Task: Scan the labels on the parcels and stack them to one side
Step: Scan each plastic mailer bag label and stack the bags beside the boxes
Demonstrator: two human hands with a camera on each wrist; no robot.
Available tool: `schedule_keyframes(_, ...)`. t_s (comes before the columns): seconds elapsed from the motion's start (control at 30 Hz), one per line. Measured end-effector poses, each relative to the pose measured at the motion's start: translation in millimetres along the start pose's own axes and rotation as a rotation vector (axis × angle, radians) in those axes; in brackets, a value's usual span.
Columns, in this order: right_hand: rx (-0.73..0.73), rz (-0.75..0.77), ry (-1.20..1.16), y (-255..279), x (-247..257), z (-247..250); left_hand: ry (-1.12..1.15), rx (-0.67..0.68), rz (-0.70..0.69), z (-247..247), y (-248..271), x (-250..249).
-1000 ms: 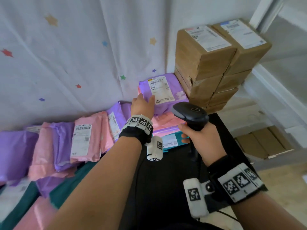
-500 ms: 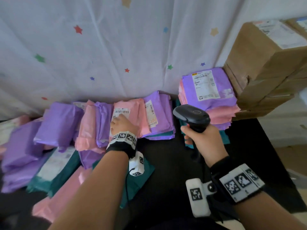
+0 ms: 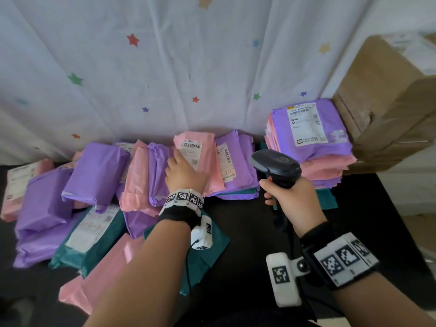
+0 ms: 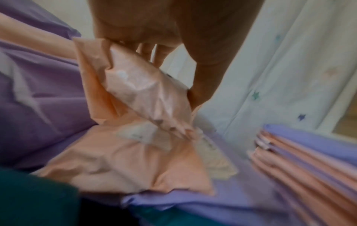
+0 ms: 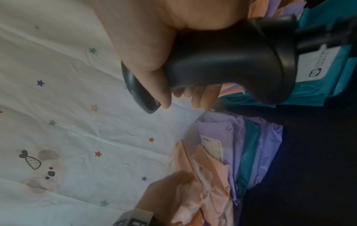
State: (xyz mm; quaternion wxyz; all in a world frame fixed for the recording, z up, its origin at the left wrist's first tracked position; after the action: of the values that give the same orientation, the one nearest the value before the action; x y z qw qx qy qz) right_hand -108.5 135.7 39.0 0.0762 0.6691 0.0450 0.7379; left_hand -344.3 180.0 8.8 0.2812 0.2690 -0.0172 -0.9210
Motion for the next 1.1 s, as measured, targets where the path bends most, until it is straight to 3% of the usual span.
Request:
schedule_keyframes(0.1, -0.014, 0.023, -0.029, 3, 8, 1, 0.269, 0.025, -0.067, 10, 12, -19)
schedule_keyframes(0.23, -0.027, 0.054, -0.093, 8, 21, 1, 0.597, 0.188, -0.206, 17, 39, -43)
schedule_keyframes(0.37, -0.086, 0.074, -0.125, 12, 27, 7, 0.516, 0.371, -0.401, 19, 64, -57)
schedule_keyframes(0.43, -0.146, 0.095, -0.047, 13, 29, 14, 0.586, 0.465, -0.452, 20, 74, -60)
schedule_keyframes(0.6, -0.217, 0.14, -0.031, 16, 31, 26, 0.961, 0.576, -0.288, 21, 83, -65)
schedule_keyframes(0.7, -0.227, 0.166, -0.056, 20, 33, 30, 0.912, 0.598, -0.259, 18, 84, -65)
schedule_keyframes(0.87, -0.214, 0.167, -0.063, 25, 37, 34, 0.999, 0.838, -0.048, 8, 91, -61)
schedule_keyframes(1.0, -0.221, 0.14, -0.002, 27, 36, 39, 1.085, 0.906, -0.054, 12, 91, -59)
schedule_keyframes(1.1, -0.243, 0.114, 0.02, 31, 37, 40, 1.094, 0.882, -0.087, 13, 90, -58)
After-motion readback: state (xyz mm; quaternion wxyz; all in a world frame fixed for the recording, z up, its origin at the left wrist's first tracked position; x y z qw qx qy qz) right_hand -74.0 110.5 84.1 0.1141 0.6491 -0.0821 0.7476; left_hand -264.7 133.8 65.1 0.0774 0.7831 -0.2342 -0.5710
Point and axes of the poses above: each hand's wrist, its own y-axis away from the middle knuckle, its own z-axis out of the back of the hand, x = y × z, the point moved 2 cm from there along -y, towards the middle knuckle, and after that the axes turned 3 degrees about x, right-handed, at the moved point
